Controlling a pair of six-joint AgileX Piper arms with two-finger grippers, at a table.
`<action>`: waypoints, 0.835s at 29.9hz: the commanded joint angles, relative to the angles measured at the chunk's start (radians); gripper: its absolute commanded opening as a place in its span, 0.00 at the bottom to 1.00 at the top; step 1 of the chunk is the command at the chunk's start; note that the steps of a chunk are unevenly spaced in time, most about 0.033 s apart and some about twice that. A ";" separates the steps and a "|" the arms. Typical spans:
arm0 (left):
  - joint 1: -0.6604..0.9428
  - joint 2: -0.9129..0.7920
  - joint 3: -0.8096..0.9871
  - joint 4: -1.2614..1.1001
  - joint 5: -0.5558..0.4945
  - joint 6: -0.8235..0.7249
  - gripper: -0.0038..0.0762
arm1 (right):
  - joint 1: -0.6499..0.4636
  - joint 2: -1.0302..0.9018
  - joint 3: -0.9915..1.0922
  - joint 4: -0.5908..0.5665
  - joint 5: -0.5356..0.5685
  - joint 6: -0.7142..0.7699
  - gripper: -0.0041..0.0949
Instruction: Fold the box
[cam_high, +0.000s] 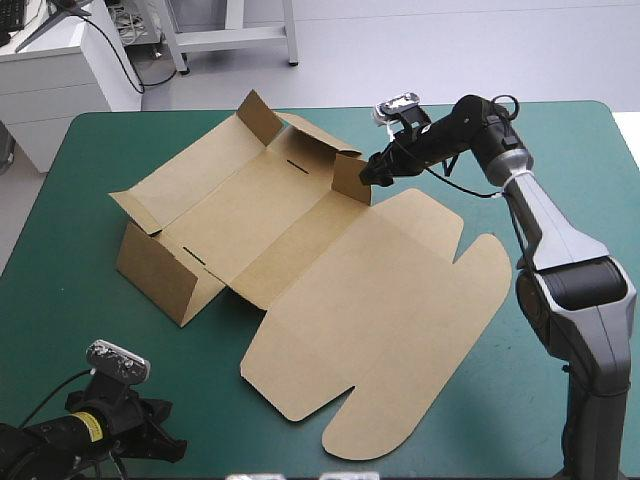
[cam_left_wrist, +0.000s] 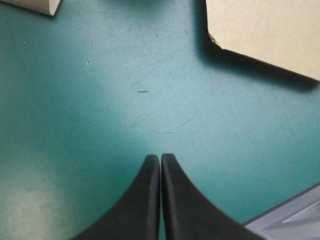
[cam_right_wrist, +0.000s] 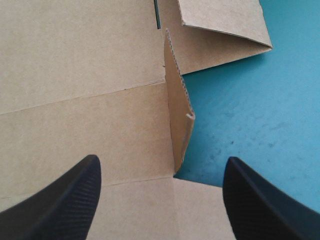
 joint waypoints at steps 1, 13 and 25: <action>-0.007 0.007 -0.028 -0.014 -0.042 -0.003 0.04 | 0.012 -0.015 -0.061 0.034 -0.070 -0.019 0.69; -0.007 0.007 -0.028 -0.014 -0.042 -0.003 0.04 | 0.049 0.056 -0.077 0.097 -0.199 -0.082 0.69; -0.007 0.007 -0.028 -0.014 -0.042 -0.003 0.04 | 0.059 0.065 -0.077 0.109 -0.199 -0.094 0.11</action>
